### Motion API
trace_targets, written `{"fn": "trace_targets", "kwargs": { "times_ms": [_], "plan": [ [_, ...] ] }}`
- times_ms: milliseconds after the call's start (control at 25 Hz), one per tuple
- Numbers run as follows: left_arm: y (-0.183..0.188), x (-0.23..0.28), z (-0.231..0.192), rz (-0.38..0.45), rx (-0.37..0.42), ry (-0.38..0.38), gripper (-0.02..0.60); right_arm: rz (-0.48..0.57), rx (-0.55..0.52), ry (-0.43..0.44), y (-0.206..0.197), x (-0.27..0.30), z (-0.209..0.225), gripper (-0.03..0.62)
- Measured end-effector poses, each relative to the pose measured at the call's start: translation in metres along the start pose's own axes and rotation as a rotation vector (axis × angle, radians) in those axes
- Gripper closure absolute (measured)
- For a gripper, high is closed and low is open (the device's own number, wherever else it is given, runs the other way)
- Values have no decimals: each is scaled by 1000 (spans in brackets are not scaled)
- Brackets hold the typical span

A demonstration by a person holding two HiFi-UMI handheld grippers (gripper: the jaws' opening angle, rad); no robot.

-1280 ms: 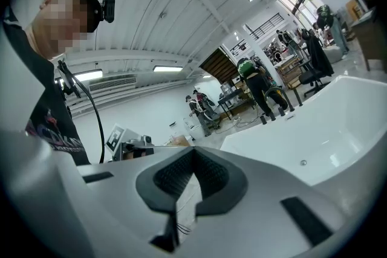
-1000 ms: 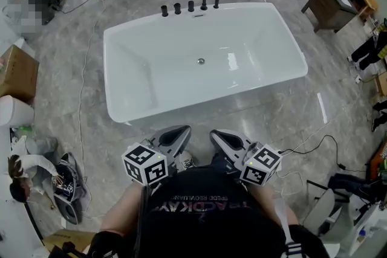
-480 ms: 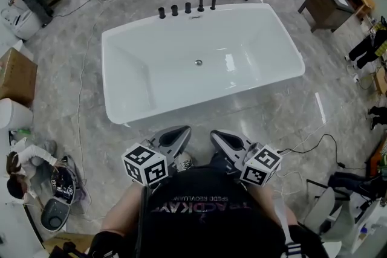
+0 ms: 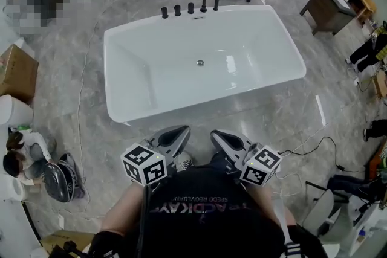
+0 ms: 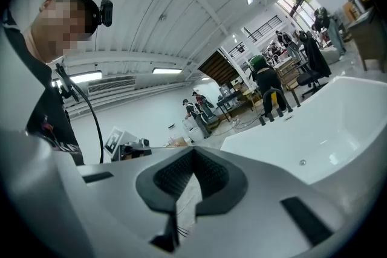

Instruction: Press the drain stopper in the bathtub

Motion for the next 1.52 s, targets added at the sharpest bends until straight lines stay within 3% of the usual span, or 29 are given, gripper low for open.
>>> {"fn": "trace_targets", "kwargs": {
  "times_ms": [600,1040,1280,1520],
  "plan": [
    [8,-2,-6,27,6,4,575,2,-22,1,7,6,2,583],
    [21,7,-13,45,21,21,575,23,-38,-45,26,-2,21,583],
    [22,20,-23,44,-2,67,575,30,-11,-32,39,2,47,583],
    [32,42,-36,73,-37,161,575,-10,8,38,56,16,85,583]
  ]
}}
Point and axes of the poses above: the fingertips, and each gripper's own axes: x forward along the fingers, z to its right, y out of its top, the point moved 3 cm from there along -x, backward along the fingers
